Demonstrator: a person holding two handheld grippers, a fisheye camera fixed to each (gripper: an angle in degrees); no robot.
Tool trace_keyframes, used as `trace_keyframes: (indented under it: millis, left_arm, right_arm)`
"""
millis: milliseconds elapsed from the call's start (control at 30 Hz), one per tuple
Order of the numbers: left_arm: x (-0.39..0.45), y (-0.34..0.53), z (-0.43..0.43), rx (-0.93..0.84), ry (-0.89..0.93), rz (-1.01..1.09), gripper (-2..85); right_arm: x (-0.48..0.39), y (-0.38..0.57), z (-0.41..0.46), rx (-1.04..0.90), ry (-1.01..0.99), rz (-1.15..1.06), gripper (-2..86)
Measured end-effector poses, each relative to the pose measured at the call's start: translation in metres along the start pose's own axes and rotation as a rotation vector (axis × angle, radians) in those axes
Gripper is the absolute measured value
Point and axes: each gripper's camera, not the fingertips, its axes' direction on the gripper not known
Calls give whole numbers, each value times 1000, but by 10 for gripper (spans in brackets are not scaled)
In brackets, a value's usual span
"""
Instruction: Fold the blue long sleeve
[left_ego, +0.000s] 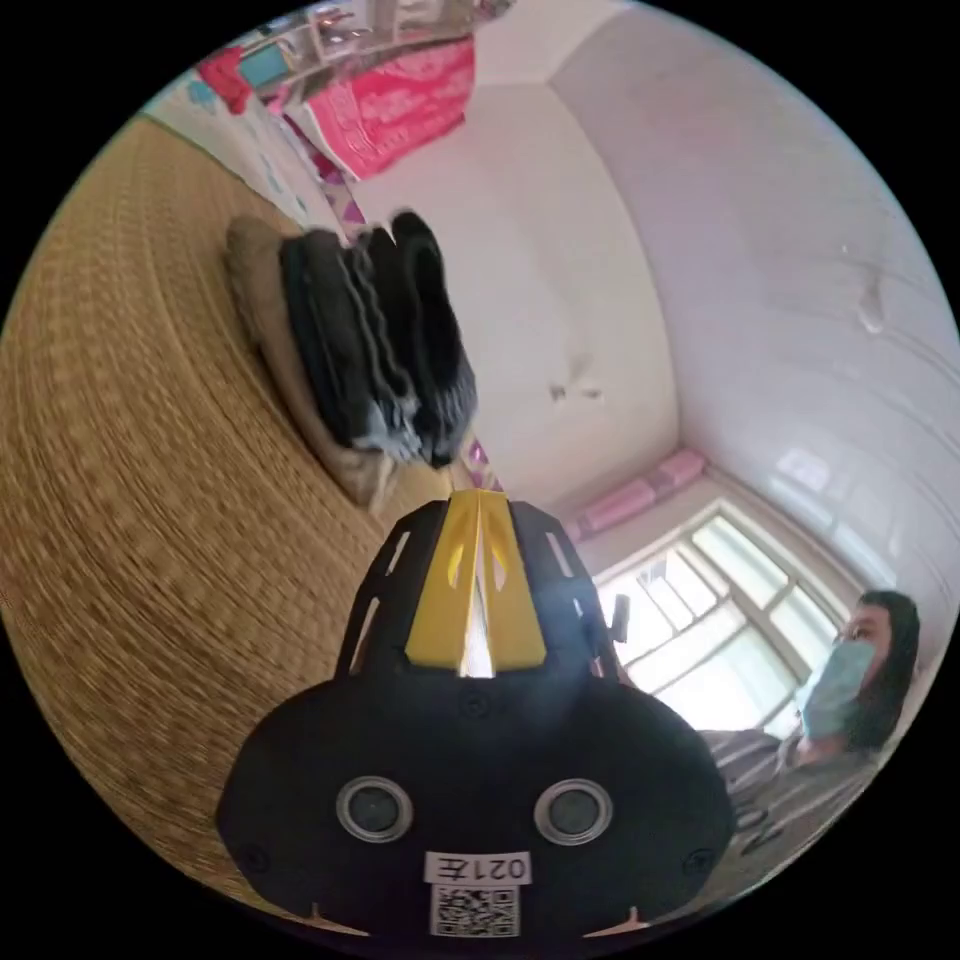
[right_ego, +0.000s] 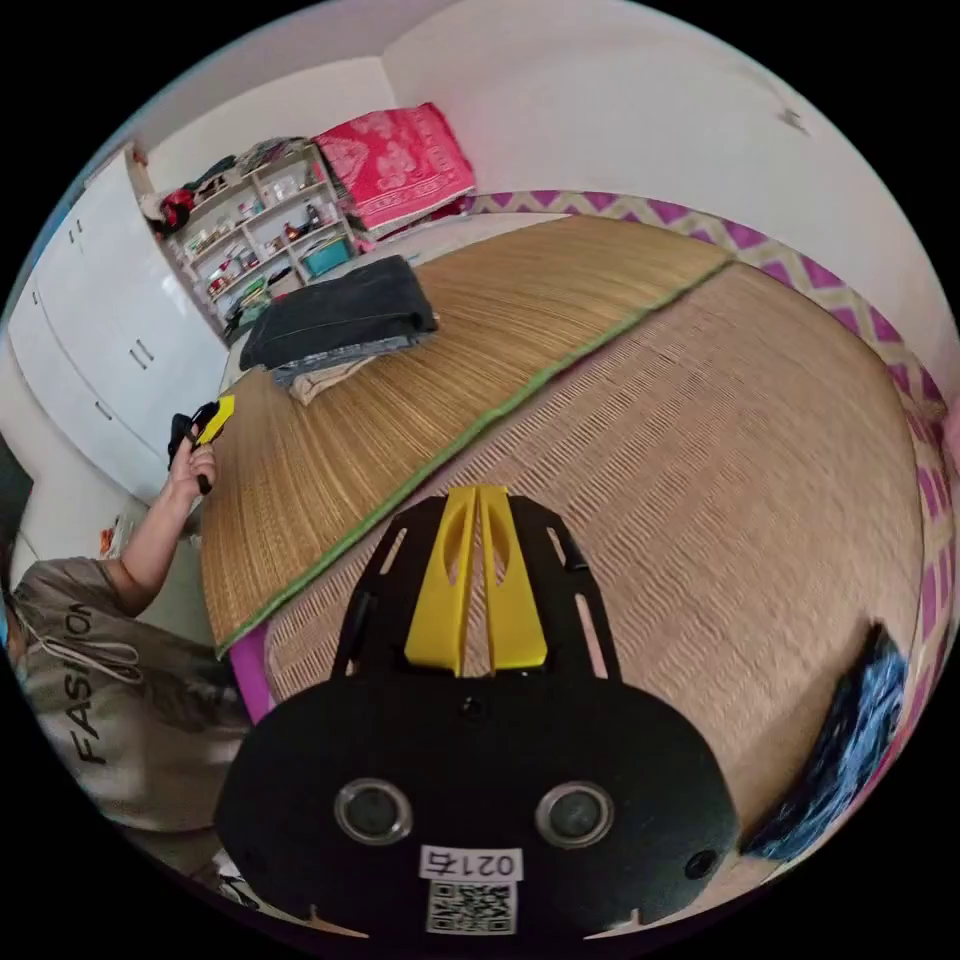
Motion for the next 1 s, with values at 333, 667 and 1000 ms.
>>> trace_keyframes:
  millis: [333, 667, 1000]
  left_arm:
    - [127, 145, 213, -239, 347, 70, -9]
    - [158, 153, 256, -245, 466, 21, -9]
    - [199, 149, 293, -308, 502, 27, -9]
  right_arm:
    - [150, 265, -163, 81, 771, 262, 127]
    - [223, 277, -143, -239, 931, 280, 115]
    - [230, 249, -207, -157, 847, 495, 61]
